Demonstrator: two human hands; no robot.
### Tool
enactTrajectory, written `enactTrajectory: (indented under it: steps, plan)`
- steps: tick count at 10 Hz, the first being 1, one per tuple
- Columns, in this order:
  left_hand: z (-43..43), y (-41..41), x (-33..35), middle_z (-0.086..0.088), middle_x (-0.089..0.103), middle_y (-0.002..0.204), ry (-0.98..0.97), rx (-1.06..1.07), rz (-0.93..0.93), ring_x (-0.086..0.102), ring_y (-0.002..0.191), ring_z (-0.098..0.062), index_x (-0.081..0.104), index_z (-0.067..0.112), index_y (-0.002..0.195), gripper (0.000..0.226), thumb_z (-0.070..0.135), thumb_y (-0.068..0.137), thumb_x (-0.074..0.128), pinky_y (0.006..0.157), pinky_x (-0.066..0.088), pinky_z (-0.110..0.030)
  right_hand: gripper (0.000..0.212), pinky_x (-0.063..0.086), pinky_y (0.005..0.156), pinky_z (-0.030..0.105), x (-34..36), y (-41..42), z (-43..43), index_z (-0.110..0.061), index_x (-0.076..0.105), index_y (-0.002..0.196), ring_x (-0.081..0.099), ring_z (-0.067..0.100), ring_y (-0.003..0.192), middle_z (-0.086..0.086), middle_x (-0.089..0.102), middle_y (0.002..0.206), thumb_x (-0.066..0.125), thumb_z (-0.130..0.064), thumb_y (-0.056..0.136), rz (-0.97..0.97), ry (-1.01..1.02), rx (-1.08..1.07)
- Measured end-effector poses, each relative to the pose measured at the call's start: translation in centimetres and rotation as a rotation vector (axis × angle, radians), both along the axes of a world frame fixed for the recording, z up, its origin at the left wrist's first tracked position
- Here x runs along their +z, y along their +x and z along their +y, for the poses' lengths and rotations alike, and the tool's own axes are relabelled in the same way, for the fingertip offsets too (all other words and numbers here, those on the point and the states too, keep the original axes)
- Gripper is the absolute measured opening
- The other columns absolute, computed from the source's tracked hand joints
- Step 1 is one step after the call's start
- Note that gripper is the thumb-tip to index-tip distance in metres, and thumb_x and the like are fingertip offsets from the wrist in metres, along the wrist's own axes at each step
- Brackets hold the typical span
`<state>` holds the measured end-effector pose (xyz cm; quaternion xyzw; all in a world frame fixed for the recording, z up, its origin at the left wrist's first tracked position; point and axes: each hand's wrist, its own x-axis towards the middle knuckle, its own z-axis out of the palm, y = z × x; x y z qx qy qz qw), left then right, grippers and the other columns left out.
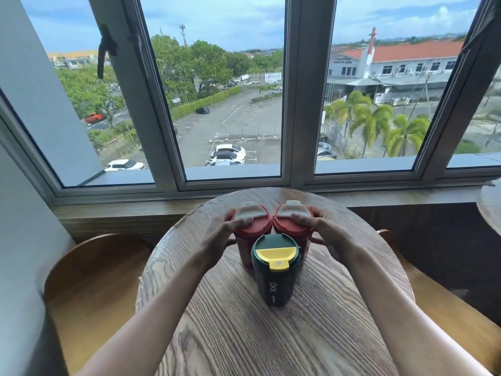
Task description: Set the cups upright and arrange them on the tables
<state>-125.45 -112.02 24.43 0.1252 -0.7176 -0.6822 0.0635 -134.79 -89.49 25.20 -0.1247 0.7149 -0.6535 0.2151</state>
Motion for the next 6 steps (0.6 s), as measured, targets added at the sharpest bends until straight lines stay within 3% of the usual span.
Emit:
enactTrajectory:
  steps: [3, 4, 5, 6]
  plan:
    - [0.4, 0.5, 0.5, -0.001, 0.068, 0.12, -0.014, -0.036, -0.031, 0.061, 0.117, -0.02, 0.062, 0.035, 0.112, 0.037, 0.04, 0.076, 0.068, 0.108, 0.041, -0.052, 0.049, 0.047, 0.076, 0.029, -0.8, 0.5, -0.9, -0.024, 0.062, 0.117, 0.065, 0.015, 0.104, 0.002, 0.07, 0.114, 0.073, -0.041, 0.072, 0.017, -0.03, -0.072]
    - [0.8, 1.1, 1.2, 0.0, 0.058, 0.135, -0.102, -0.035, -0.052, 0.052, 0.126, -0.021, 0.053, 0.029, 0.127, 0.057, 0.057, 0.078, 0.063, 0.11, 0.035, -0.053, 0.046, 0.047, 0.076, 0.026, -0.8, 0.4, -1.0, -0.021, 0.059, 0.122, 0.065, 0.015, 0.104, 0.003, 0.068, 0.117, 0.071, -0.037, 0.081, 0.035, -0.017, -0.055]
    - [1.3, 2.0, 2.1, -0.003, 0.047, 0.144, -0.195, 0.026, 0.013, 0.047, 0.13, -0.024, 0.046, 0.022, 0.137, 0.062, 0.065, 0.092, 0.04, 0.108, 0.035, -0.052, 0.054, 0.045, 0.09, 0.031, -0.6, 0.6, -0.8, -0.02, 0.051, 0.135, 0.057, 0.016, 0.116, -0.001, 0.059, 0.13, 0.059, -0.049, 0.09, 0.064, -0.056, -0.07]
    - [0.9, 3.2, 1.8, -0.011, 0.059, 0.132, -0.28, 0.197, 0.045, 0.059, 0.115, -0.03, 0.056, 0.016, 0.128, 0.056, 0.055, 0.099, 0.028, 0.098, 0.047, -0.046, 0.047, 0.038, 0.107, 0.044, -1.0, 1.2, 0.2, -0.016, 0.052, 0.136, 0.052, 0.022, 0.122, 0.003, 0.056, 0.135, 0.038, -0.045, 0.101, 0.144, -0.009, -0.232]
